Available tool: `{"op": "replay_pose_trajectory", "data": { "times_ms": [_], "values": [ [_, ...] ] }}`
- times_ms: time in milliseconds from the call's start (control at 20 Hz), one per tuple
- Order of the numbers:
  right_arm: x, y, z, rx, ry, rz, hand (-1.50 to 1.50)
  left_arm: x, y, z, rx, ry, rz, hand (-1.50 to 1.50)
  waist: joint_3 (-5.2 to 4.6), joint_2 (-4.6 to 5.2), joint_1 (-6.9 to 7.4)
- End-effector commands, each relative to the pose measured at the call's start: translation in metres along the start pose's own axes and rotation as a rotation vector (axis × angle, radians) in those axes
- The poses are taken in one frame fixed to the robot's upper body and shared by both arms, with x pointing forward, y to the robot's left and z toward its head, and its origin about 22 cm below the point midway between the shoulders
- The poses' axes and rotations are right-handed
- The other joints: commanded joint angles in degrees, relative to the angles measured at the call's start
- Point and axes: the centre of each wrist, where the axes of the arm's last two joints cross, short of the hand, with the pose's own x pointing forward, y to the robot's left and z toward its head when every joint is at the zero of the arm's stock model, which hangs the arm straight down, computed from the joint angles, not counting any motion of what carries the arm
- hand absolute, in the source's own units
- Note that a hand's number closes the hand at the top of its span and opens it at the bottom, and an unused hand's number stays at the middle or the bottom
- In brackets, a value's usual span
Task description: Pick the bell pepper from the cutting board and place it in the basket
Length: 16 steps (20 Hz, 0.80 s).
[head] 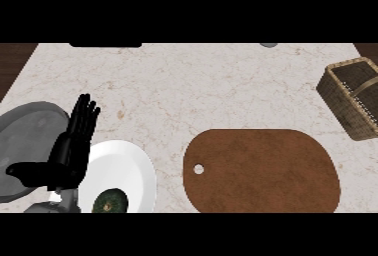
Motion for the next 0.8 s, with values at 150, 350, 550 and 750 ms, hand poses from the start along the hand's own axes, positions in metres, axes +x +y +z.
{"op": "replay_pose_trajectory", "data": {
  "times_ms": [150,350,550,750],
  "values": [
    [-0.040,0.009,-0.027,0.056,0.018,0.069,1.50,0.001,-0.008,0.001,-0.007,0.001,-0.017,0.00,0.01,0.07,0.17],
    [-0.059,0.047,-0.031,0.072,0.011,0.118,1.50,-0.004,-0.011,-0.003,-0.003,0.003,-0.009,0.00,0.01,0.08,0.08],
    [-0.072,0.043,-0.047,0.085,0.023,0.081,1.50,-0.005,-0.006,0.005,-0.004,0.001,-0.012,0.00,-0.01,-0.01,0.04],
    [-0.100,0.031,-0.047,0.067,0.029,0.046,1.50,-0.014,-0.007,0.012,-0.010,0.003,0.009,0.00,-0.01,0.01,0.01]
  ]
}}
